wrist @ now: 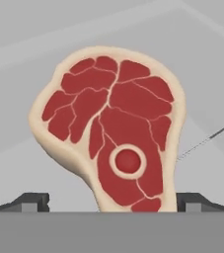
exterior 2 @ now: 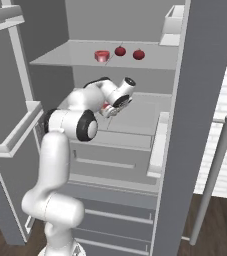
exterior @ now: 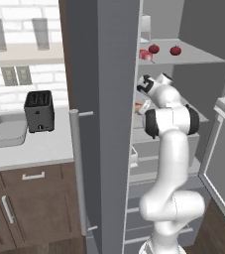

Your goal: Place one tomato and one steak in each tupperware on the nearby counter, to pack two identical lunches.

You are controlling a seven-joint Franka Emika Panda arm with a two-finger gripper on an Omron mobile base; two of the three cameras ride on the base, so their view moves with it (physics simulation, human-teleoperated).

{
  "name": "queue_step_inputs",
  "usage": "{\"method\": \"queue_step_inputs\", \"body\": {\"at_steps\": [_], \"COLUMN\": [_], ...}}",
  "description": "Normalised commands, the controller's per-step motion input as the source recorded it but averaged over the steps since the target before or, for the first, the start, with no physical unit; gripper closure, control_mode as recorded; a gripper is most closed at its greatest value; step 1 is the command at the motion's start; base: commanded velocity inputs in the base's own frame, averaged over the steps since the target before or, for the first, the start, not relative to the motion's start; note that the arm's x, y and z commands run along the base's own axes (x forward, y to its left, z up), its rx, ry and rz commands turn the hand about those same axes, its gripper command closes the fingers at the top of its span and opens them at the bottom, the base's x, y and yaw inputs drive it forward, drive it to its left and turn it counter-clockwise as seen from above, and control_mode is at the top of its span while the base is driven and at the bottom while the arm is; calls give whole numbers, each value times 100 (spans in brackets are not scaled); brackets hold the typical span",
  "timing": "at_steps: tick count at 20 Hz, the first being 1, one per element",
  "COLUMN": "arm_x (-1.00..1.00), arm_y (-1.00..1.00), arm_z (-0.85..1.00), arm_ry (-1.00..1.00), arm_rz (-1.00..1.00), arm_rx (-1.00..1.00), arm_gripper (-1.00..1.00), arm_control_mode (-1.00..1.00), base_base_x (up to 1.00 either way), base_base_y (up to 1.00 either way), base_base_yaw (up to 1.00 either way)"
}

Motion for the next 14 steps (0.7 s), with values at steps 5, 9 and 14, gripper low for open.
{"method": "queue_step_inputs", "body": {"at_steps": [5, 9, 14], "arm_x": [3, 0, -42], "arm_y": [69, 29, -2], "arm_z": [-49, -43, -2], "arm_ry": [0, 0, 0], "arm_rz": [17, 17, 3], "arm_rx": [-7, -1, 0], "arm_gripper": [100, 100, 100], "arm_control_mode": [-100, -100, -100], "base_base_x": [0, 0, 0], "base_base_y": [0, 0, 0], "base_base_yaw": [0, 0, 0]}}
